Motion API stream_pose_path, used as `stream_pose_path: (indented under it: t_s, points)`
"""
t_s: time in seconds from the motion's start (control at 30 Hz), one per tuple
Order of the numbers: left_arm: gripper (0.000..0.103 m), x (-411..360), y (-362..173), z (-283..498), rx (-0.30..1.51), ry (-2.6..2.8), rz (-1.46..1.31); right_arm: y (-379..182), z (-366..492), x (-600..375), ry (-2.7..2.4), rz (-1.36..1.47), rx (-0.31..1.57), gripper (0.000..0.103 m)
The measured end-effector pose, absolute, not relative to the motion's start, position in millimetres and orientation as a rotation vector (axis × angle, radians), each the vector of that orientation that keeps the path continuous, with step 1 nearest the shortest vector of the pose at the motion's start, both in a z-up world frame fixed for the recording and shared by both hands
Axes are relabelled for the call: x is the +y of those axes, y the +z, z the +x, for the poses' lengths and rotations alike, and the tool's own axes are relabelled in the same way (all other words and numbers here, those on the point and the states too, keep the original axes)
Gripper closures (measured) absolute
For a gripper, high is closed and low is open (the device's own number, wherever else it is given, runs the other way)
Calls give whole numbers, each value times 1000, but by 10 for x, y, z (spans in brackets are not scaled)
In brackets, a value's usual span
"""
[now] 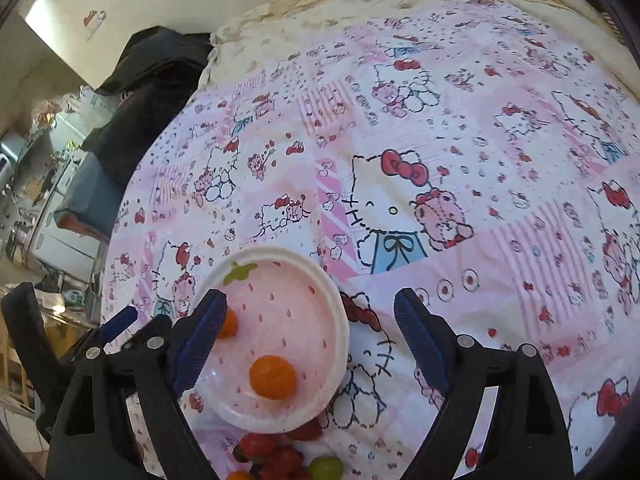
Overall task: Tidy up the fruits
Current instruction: 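Lower the held orange onto the plate and open the left tool, then move both open tools back toward the fruit pile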
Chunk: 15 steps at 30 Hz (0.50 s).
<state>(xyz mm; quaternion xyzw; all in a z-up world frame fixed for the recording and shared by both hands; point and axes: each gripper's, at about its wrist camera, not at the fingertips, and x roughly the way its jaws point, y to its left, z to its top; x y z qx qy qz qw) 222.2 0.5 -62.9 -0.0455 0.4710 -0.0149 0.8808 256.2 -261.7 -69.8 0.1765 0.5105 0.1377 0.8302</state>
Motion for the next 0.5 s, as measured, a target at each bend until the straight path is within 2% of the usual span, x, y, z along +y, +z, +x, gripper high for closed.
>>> stream_pose_path:
  t_s: [0.5]
  points:
    - [23,92,-133,1478,903,-38,-143,-335,1849,-2772,272,388,1015,15]
